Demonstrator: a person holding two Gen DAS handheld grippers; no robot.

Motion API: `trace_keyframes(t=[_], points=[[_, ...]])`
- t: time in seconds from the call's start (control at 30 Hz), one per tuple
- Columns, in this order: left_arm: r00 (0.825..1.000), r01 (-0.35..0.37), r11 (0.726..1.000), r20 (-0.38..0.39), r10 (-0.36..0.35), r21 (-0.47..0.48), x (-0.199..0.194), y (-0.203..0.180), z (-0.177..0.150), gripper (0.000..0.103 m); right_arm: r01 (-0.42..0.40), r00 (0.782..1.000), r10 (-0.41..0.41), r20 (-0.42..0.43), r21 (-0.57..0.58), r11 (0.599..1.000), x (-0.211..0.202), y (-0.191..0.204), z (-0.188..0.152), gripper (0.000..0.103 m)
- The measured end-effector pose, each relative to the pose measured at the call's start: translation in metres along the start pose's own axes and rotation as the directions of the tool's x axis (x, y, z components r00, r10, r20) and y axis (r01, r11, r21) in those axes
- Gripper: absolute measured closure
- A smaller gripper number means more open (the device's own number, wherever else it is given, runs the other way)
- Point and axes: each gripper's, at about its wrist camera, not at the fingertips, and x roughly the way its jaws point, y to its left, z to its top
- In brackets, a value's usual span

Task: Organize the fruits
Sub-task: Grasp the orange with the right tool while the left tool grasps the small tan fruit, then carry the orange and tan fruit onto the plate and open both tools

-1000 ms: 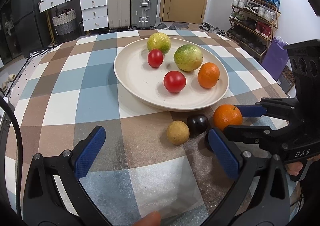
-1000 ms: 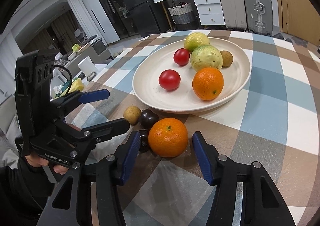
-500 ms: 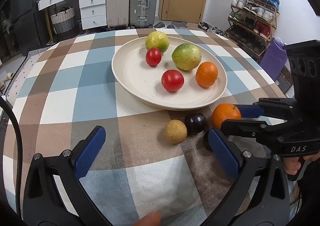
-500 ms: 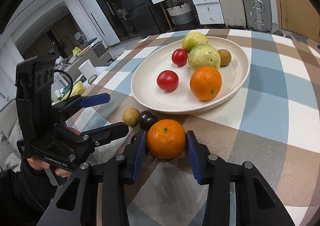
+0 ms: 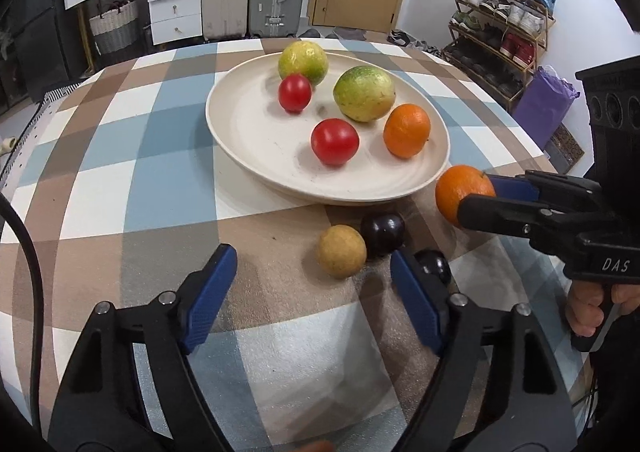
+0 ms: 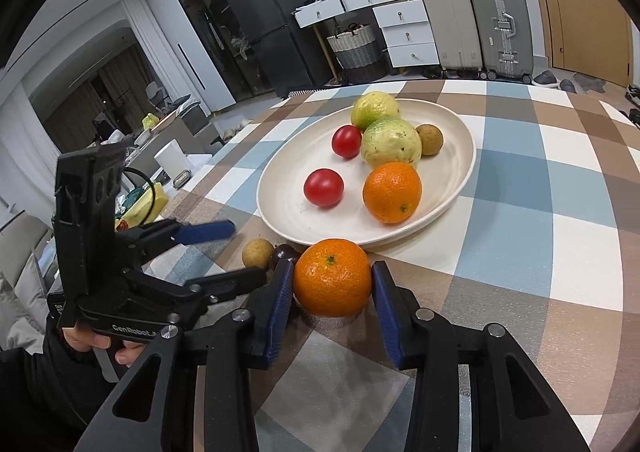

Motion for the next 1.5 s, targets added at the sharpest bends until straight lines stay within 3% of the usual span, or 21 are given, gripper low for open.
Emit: trace_keyframes(t=[0.07,0.2,0.33,0.43,0.77,1.0,1.27,1.5], points=[[1.0,0.003,1.0,0.0,-0.003,0.001,0.0,-0.001,0.0,0.033,0.001,1.0,-0.001,0.001,-0.001,1.0,0.0,0.0,-0.001,0.062],[1.0,0.024,1.0,0.007,-0.024,0.0,-0.002,0.0,-0.001,0.054,0.001,1.0,-0.001,0.001,0.0,1.0,-0.001,0.0,-0.001,0.062],[0.998,0.056,0.998,0.007,-0.056,0.003,-0.003,0.0,-0.001,0.064,0.005,1.0,-0.005,-0.003,-0.003,1.0,-0.001,0.0,-0.001,0.062],[0.997,0.077,0.997,0.013,-0.078,0.007,-0.004,-0.001,-0.001,0.08,0.006,1.0,-0.006,-0.004,-0.002,1.0,0.0,0.0,-0.001,0.062],[0.997,0.064,0.998,0.035,-0.064,-0.002,-0.009,0.002,0.0,0.081,0.013,1.0,-0.013,0.008,0.002,1.0,-0.003,-0.002,-0.001,0.062],[0.987,0.071,0.997,0.144,-0.069,-0.01,-0.031,0.003,0.003,0.081,0.05,0.992,-0.052,0.116,0.017,0.999,-0.02,-0.008,0.002,0.062],[0.979,0.063,0.997,0.197,-0.052,-0.047,-0.042,0.009,0.007,0.081,0.089,0.975,-0.098,0.198,0.052,0.995,-0.033,-0.016,0.004,0.062],[0.973,0.049,0.997,0.23,-0.034,-0.063,-0.046,0.01,0.009,0.081,0.102,0.972,-0.115,0.205,0.07,0.992,-0.032,-0.02,0.01,0.062]])
